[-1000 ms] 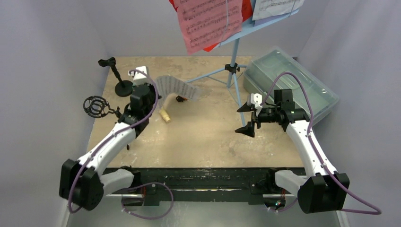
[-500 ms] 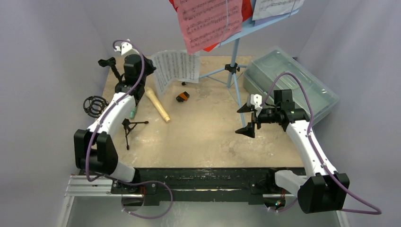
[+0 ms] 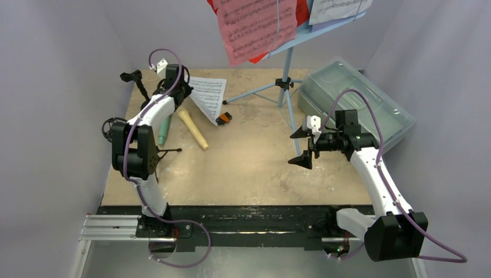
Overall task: Pack up the instrument practice props
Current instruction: Place the sheet music at the center of the board.
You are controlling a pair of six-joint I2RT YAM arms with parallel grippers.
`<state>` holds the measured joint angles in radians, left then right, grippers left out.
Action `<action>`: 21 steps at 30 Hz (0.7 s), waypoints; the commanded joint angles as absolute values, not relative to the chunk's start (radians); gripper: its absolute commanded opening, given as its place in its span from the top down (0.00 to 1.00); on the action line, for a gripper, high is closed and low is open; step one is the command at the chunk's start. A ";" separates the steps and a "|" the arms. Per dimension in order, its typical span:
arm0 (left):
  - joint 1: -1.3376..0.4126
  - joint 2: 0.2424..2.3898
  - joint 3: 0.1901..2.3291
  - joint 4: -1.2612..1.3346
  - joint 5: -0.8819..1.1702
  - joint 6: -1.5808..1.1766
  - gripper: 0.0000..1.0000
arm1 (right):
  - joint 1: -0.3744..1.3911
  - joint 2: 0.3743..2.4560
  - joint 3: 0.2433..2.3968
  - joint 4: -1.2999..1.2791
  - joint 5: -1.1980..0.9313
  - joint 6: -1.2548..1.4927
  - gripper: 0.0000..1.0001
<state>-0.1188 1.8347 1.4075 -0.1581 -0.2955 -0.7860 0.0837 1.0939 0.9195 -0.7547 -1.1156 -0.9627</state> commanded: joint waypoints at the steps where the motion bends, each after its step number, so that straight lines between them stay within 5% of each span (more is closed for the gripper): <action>1: -0.114 1.888 1.514 -0.286 -0.360 -0.785 1.00 | 0.080 1.086 0.920 -0.767 -1.134 -0.979 0.01; 7: -0.114 1.888 1.495 -0.207 -0.299 -0.702 0.95 | 0.081 1.086 0.921 -0.767 -1.135 -0.980 0.01; 10: -0.114 1.886 1.522 -0.237 -0.292 -0.647 0.68 | 0.081 1.087 0.921 -0.767 -1.134 -0.980 0.01; 15: -0.114 1.806 1.519 -0.282 -0.236 -0.566 0.43 | 0.080 1.087 0.920 -0.767 -1.131 -0.980 0.01; 21: -0.112 1.513 1.248 -0.135 -0.166 -0.507 0.04 | 0.080 1.083 0.919 -0.764 -1.124 -0.979 0.01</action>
